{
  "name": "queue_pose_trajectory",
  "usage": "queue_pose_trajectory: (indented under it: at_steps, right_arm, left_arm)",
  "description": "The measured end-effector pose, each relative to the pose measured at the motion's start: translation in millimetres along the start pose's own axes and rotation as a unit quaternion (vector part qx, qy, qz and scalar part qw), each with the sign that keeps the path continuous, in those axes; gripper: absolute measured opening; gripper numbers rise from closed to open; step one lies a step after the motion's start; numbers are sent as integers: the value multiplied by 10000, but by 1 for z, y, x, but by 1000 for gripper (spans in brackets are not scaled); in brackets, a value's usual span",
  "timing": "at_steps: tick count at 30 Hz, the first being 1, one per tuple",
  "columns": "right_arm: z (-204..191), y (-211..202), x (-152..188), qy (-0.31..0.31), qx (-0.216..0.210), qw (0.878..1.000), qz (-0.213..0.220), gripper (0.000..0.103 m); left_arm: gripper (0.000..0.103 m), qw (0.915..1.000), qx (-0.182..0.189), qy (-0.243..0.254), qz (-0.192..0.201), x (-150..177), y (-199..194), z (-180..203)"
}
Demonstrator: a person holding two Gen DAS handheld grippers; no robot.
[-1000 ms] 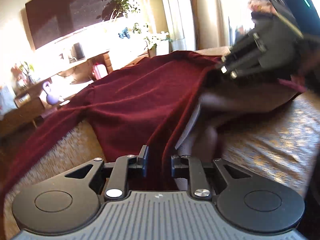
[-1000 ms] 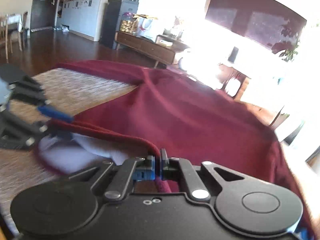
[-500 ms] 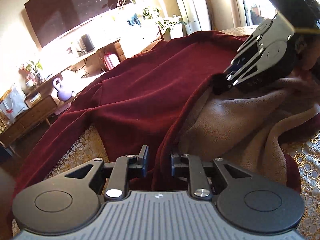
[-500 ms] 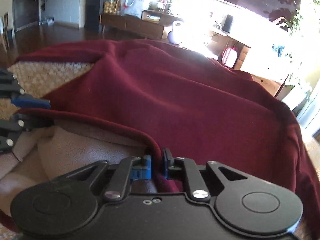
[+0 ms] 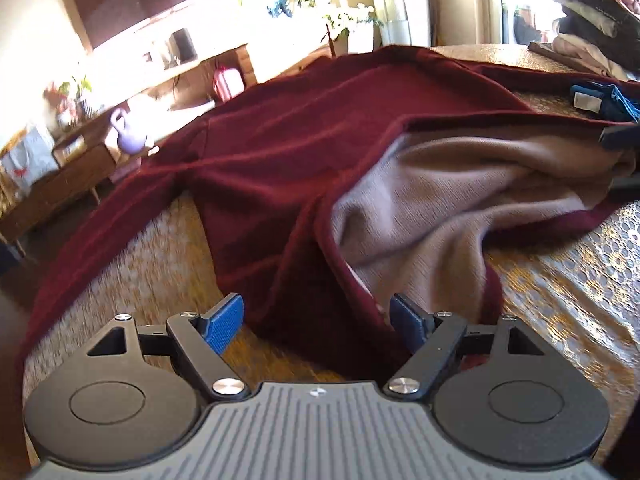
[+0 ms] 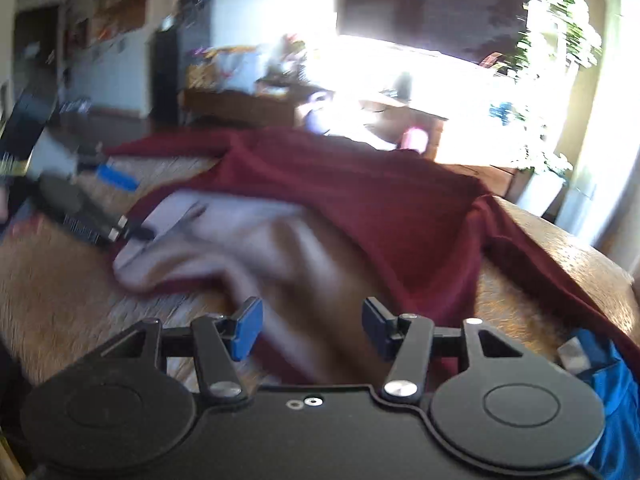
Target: Fold clothes
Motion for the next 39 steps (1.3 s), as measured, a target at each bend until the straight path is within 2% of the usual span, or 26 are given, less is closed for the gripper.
queue_pose_trajectory:
  at_steps: [4,8,10,12,15,16,18,26,33,37,39]
  right_arm:
    - [-37,24,6,-460,48,9989,-88,103]
    - [-50,25,6,-469,95,9989,20,103]
    - [-50,25,8,-430,178,9989,42,103]
    - [-48,24,11,-360,276,9990,61,103]
    - [-46,24,17,-277,399,9988,57,103]
    - [-45,25,18,-285,440,9986,63,103]
    - [-45,29,18,-344,506,9981,105,103]
    - [-58,49,12,-781,483,9957,115,103]
    - [-70,57,8,-1310,464,9902,126,103]
    - [-85,57,3,-1535,297,9874,264,103]
    - [-93,61,1,-1736,383,9837,266,103]
  left_arm:
    - [80,9994,-215,-278,-38,7,-14,9]
    - [79,9990,-128,-416,-54,7,-20,19]
    - [71,9985,-73,-537,-124,8,-15,20]
    - [49,9964,93,-808,-224,7,-9,20]
    - [33,9926,326,-1093,-408,9,0,23]
    - [31,9918,360,-1154,-412,9,2,24]
    - [13,9900,409,-1311,-308,7,1,23]
    - [10,9833,80,-1816,74,-16,-2,-17]
    - [10,9705,141,-2400,150,-29,3,-50]
    - [10,9703,175,-2406,204,-36,7,-53]
    - [10,9688,200,-2458,225,-38,8,-53]
Point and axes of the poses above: each gripper's, at about its wrist camera, not at the fingertips, and y roughly the way its jaws point, z to its right, x to its underside, the point moved 10 cm from there along y, roughly the way its jaws point
